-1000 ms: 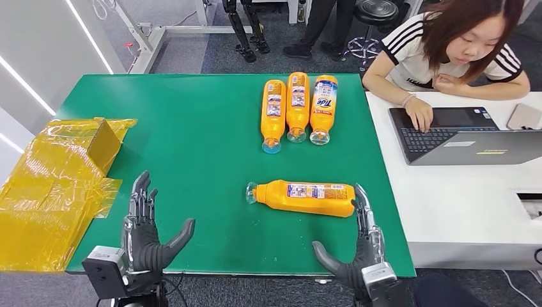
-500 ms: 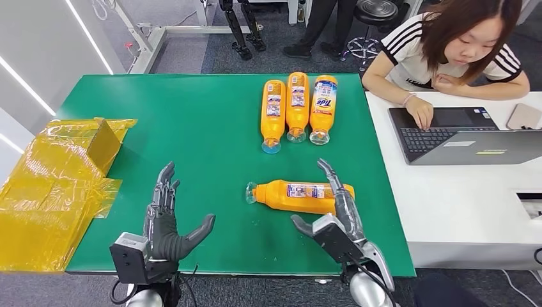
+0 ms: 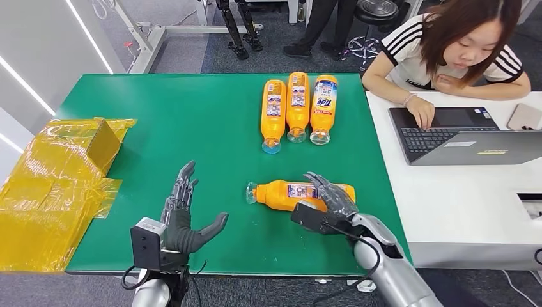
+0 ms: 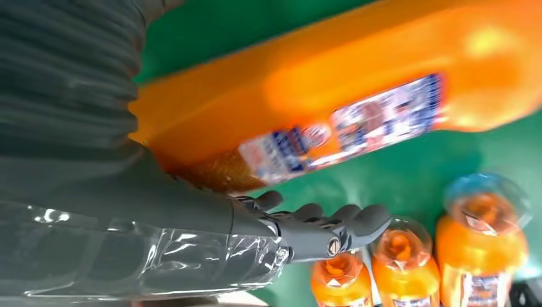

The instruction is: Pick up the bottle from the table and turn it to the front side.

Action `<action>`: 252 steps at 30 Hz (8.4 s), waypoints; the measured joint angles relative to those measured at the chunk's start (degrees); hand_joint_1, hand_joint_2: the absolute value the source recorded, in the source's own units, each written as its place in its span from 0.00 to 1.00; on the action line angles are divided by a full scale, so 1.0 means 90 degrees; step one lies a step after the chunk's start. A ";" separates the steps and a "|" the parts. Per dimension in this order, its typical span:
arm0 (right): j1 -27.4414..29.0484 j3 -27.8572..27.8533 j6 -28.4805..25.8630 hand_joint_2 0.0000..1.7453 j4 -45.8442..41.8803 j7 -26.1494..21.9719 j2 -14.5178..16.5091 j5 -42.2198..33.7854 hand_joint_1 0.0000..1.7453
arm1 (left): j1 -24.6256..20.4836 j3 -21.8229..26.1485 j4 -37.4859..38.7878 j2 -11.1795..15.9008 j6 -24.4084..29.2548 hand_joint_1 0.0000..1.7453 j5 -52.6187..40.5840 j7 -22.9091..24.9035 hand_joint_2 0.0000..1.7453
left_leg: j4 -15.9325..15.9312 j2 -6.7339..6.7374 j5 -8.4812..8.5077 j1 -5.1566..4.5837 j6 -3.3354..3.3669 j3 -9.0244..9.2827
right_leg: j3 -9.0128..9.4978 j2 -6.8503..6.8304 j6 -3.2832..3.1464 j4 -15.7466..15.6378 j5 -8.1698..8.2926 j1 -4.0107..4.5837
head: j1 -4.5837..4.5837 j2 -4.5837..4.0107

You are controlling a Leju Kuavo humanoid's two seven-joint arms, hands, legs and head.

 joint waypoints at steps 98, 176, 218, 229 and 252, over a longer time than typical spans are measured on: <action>-0.0209 -0.0616 -0.1386 1.00 -0.0632 -0.2751 0.1517 -0.2718 1.00 | -0.3399 0.0015 0.1544 -0.0404 -0.3497 0.00 0.3889 0.1957 1.00 | -0.0001 -0.0004 0.0038 0.0003 -0.0004 -0.0011 | -0.0014 -0.0002 -0.0012 0.0010 0.0028 0.0002 | 0.0000 0.0000; 0.0284 -0.1020 -0.1593 1.00 -0.1106 -0.2373 0.1039 -0.2445 0.00 | -0.5679 0.0095 0.3218 -0.0129 0.0188 1.00 -0.2126 0.0894 1.00 | 0.0000 -0.0001 0.0036 0.0002 -0.0002 -0.0025 | -0.0031 0.0002 -0.0012 0.0011 0.0029 0.0002 | 0.0000 0.0000; 0.1779 -0.2183 -0.1511 1.00 -0.2289 -0.2592 0.0628 -0.2468 0.00 | -0.5725 -0.1056 0.4234 0.1912 -0.0146 1.00 -0.9229 0.3428 1.00 | -0.0003 0.0006 0.0035 0.0003 -0.0002 -0.0027 | -0.0035 0.0011 -0.0013 0.0011 0.0027 0.0003 | 0.0000 0.0000; 0.2449 -0.2564 -0.1511 1.00 -0.2817 -0.2631 0.0674 -0.2323 0.00 | -0.4815 -0.0911 0.3905 0.2655 -0.0473 1.00 -0.8312 0.2850 1.00 | -0.0006 0.0020 0.0032 0.0003 -0.0006 -0.0025 | -0.0036 0.0022 -0.0013 0.0011 0.0026 0.0002 | -0.0001 0.0000; 0.2946 -0.2911 -0.1361 1.00 -0.3525 -0.2493 0.0805 -0.2208 0.00 | -0.3690 -0.0873 0.4538 0.2663 -0.0356 1.00 -0.7665 0.2500 1.00 | -0.0006 0.0017 0.0031 0.0003 -0.0006 -0.0027 | -0.0037 0.0018 -0.0011 0.0008 0.0024 0.0002 | 0.0001 0.0000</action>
